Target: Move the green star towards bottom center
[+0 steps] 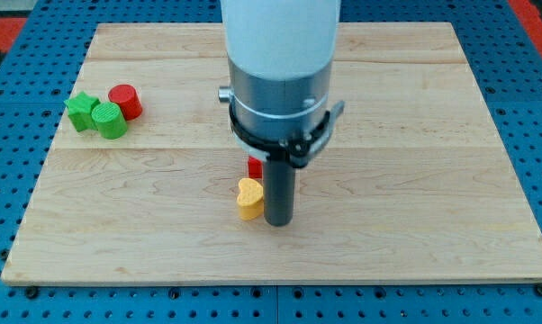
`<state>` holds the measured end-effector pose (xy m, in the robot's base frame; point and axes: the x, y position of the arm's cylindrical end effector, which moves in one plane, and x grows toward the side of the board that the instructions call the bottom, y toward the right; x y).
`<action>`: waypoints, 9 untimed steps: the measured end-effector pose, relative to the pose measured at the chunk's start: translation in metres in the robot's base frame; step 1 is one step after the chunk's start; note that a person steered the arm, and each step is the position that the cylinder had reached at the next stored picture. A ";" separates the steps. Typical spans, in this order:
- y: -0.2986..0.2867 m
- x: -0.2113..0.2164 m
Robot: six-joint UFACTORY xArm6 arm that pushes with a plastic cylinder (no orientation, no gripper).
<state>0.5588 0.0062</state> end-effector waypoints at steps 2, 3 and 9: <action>-0.219 0.002; -0.267 -0.079; -0.181 -0.125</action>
<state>0.4334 -0.1745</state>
